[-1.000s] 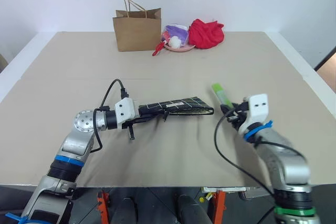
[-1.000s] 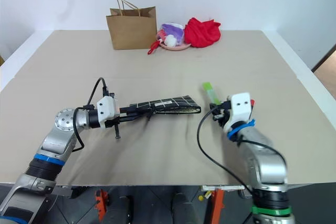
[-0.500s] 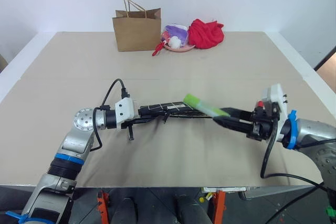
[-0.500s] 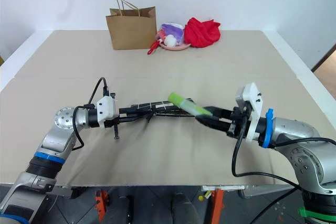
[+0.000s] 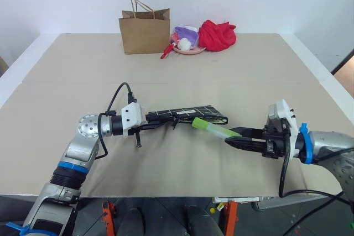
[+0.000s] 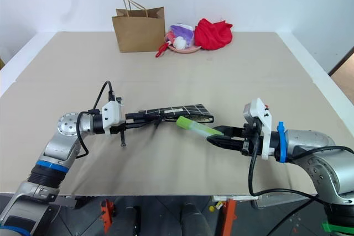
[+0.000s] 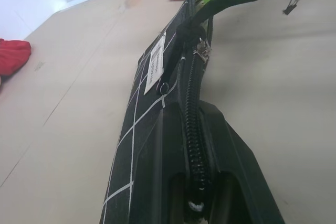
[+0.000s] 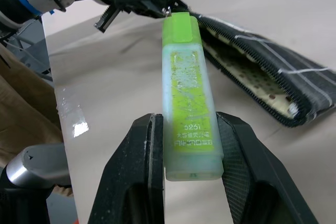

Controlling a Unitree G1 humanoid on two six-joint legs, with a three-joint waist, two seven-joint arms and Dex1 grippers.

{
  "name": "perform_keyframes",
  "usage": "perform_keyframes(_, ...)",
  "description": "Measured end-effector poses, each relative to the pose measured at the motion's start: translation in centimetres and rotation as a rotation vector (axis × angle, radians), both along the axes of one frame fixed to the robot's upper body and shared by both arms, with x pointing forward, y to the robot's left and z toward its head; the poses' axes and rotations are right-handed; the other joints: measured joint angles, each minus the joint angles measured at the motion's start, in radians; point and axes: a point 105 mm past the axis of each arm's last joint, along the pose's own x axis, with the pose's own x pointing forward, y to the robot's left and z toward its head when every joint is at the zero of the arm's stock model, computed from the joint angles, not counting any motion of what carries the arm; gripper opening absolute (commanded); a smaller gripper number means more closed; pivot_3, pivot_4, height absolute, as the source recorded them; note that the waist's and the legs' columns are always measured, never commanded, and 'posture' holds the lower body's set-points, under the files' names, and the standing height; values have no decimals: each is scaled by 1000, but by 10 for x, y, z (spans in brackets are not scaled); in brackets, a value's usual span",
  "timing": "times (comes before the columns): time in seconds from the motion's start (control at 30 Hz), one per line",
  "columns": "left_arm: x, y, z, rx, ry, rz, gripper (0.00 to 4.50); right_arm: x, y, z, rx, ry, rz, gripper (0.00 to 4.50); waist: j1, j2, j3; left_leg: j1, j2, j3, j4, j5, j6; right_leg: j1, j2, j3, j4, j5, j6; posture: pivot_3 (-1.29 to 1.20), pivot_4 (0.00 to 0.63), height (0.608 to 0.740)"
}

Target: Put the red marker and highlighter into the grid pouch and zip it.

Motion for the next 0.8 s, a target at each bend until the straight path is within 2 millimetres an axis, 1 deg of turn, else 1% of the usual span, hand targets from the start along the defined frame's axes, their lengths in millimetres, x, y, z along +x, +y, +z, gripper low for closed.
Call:
perform_keyframes(0.13, -1, -2, 2, -6, -11, -1, 0, 3, -1, -8, -24, 22, -13, 1053, 1, 0, 0, 0, 0, 0, 0, 0, 0, 0, 0, 0, 0, 0, 0, 0, 150, 740)
perform_keyframes(0.27, -2, -2, 2, -10, -12, 2, 0, 10, -3, -12, -55, 26, -30, 1053, 0, 0, 0, 0, 0, 0, 0, 0, 0, 0, 0, 0, 0, 0, 0, 0, 150, 740)
perform_keyframes(0.4, -3, -2, 0, -11, -8, 2, 0, 14, -6, -10, -59, 28, -45, 1053, 1, 0, 0, 0, 0, 0, 0, 0, 0, 0, 0, 0, 0, 0, 0, 0, 150, 740)
perform_keyframes(0.53, -4, -2, 0, -12, -8, 2, 0, 17, -4, -5, -58, 23, -39, 1053, 1, 0, 0, 0, 0, 0, 0, 0, 0, 0, 0, 0, 0, 0, 0, 0, 150, 740)
perform_keyframes(0.8, -5, -5, -1, -20, -4, -5, 0, 20, 17, -7, -72, 58, 38, 1053, 1, 0, 0, 0, 0, 0, 0, 0, 0, 0, 0, 0, 0, 0, 0, 0, 150, 740)
